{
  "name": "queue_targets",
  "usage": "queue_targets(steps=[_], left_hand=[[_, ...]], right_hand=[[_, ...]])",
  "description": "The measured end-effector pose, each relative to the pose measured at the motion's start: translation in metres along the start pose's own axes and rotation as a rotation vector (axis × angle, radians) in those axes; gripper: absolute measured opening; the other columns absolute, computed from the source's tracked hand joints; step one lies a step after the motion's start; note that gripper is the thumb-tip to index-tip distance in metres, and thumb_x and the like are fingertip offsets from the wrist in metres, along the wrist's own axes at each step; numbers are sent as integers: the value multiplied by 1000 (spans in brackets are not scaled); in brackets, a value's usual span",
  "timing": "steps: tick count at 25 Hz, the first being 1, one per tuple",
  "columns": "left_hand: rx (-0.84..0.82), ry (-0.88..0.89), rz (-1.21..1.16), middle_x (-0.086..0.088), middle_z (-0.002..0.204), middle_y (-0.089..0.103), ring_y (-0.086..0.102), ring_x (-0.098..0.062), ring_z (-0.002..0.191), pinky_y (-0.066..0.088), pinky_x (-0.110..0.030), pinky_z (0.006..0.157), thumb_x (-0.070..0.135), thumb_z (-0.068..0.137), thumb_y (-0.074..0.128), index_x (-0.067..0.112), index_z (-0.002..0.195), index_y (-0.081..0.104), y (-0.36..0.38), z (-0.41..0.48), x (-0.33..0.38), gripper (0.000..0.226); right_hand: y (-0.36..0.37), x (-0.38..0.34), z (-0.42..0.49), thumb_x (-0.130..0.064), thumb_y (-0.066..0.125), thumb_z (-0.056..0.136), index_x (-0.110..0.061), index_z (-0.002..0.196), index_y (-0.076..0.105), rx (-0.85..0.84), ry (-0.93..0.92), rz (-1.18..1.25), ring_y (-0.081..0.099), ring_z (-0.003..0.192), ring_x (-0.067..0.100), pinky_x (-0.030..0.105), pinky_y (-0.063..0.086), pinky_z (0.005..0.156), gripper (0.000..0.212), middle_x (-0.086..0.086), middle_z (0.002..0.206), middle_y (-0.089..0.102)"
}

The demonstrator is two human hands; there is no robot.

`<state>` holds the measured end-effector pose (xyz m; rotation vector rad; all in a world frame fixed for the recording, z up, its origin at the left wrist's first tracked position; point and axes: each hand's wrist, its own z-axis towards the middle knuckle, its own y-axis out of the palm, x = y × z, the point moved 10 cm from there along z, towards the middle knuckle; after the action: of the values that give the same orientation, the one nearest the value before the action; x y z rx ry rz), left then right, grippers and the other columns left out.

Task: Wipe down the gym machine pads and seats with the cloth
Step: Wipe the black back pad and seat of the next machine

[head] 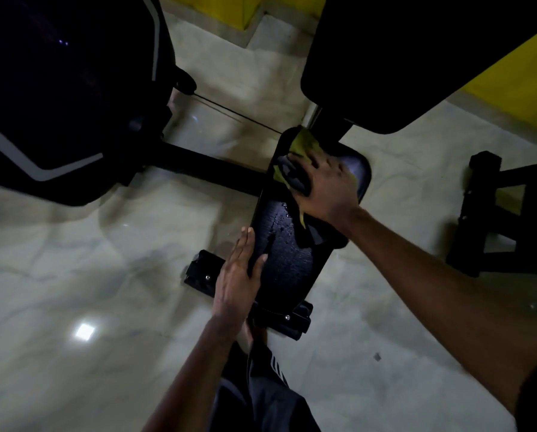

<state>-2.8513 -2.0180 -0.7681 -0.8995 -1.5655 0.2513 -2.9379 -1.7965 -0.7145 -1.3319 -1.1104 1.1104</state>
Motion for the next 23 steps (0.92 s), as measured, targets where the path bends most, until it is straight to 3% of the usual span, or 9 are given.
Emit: queue_targets(steps=[4,7,10,13,16,20,23], left_hand=[[-5,7,31,9,158,31,33,-7,142,32,-19,108,39,98,56,27,151,36,-1,-5,-11,58],[-25,-45,15,6,158,33,35,-14,141,34,-29,113,42,96,58,34,149,39,-4,-13,-25,57],[7,-160,-25,1,152,43,40,-20,137,36,-33,112,44,94,62,39,143,48,-11,-24,-42,51],[18,-130,-28,2,140,52,46,-19,129,42,-34,107,42,93,63,36,139,54,-18,-27,-42,47],[-13,-152,2,5,134,54,44,-16,125,41,-33,104,43,95,60,37,140,52,-19,-27,-45,46],[-30,-172,-70,6,120,60,54,-17,114,46,-29,94,40,96,59,35,141,50,-17,-30,-40,46],[-63,-195,-70,7,121,62,59,-16,110,46,-25,85,39,96,60,35,141,51,-18,-27,-40,46]], right_hand=[[-2,-20,45,-57,57,79,-34,140,46,-59,54,-10,54,121,38,44,43,97,66,7,149,45],[8,-67,22,-53,60,77,-34,134,54,-111,-172,-96,50,126,37,44,38,100,60,4,148,48],[15,-76,4,-54,62,72,-37,131,58,-149,-350,-26,51,128,30,42,39,103,61,-2,143,54],[2,-50,35,-63,54,81,-36,133,56,-56,-219,24,56,125,27,38,43,102,58,-3,144,53],[0,-38,47,-63,49,81,-32,140,50,-13,-44,-10,53,126,31,43,37,111,66,2,147,50],[10,-77,-16,-53,60,77,-28,131,58,-6,-146,26,53,121,35,48,35,110,60,3,140,55],[15,-77,-64,-50,66,75,-33,138,53,-29,-180,82,50,126,30,46,32,112,66,-3,146,50]])
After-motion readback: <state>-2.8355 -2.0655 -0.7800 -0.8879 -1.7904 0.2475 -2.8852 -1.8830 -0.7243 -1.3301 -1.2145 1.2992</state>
